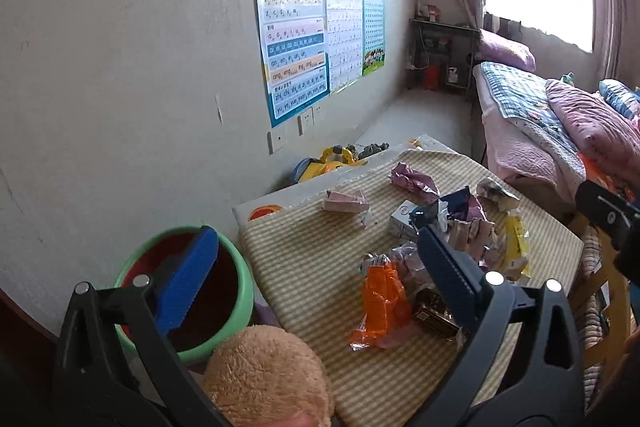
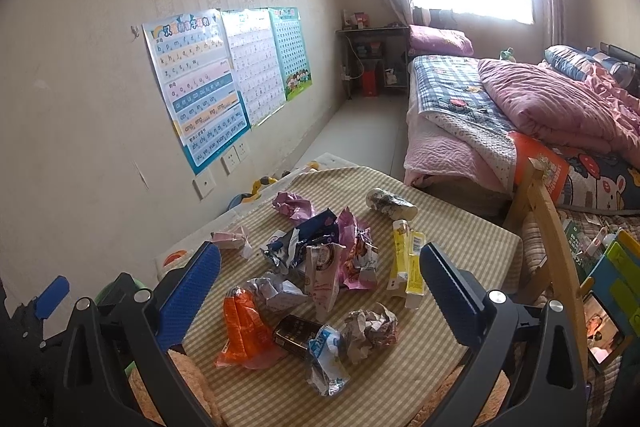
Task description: Collect trash
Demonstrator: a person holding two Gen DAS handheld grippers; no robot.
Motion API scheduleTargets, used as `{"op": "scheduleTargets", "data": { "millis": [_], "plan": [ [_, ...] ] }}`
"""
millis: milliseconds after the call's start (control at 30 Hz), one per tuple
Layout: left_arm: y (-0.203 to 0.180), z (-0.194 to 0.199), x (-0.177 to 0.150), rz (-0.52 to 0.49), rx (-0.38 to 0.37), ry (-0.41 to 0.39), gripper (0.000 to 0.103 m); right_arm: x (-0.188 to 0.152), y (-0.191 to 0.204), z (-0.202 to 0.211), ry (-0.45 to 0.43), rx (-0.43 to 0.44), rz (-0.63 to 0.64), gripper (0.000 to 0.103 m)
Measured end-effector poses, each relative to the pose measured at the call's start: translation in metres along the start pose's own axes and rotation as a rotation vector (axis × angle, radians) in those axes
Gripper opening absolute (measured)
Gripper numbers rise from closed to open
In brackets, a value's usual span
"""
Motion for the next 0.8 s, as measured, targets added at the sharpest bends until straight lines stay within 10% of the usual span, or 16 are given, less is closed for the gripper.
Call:
{"op": "scheduleTargets", "data": {
  "millis": [800],
  "plan": [
    [-0.0007,-0.0058,-0.0022,-0.028,0.014,0.018,0.098,-0.0052,-0.0052,-0.0080,0.023,-0.024,0.001,0.096]
  ]
}}
Point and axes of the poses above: each gripper's, at about its wrist camera, not at the fingertips, and z roughly against the way its jaws point, y to its left, x to its top, the point moved 4 cm from there along -z, roughly the way its jaws point, and after that the axes turned 7 degrees about y, right-handed, at the moved point
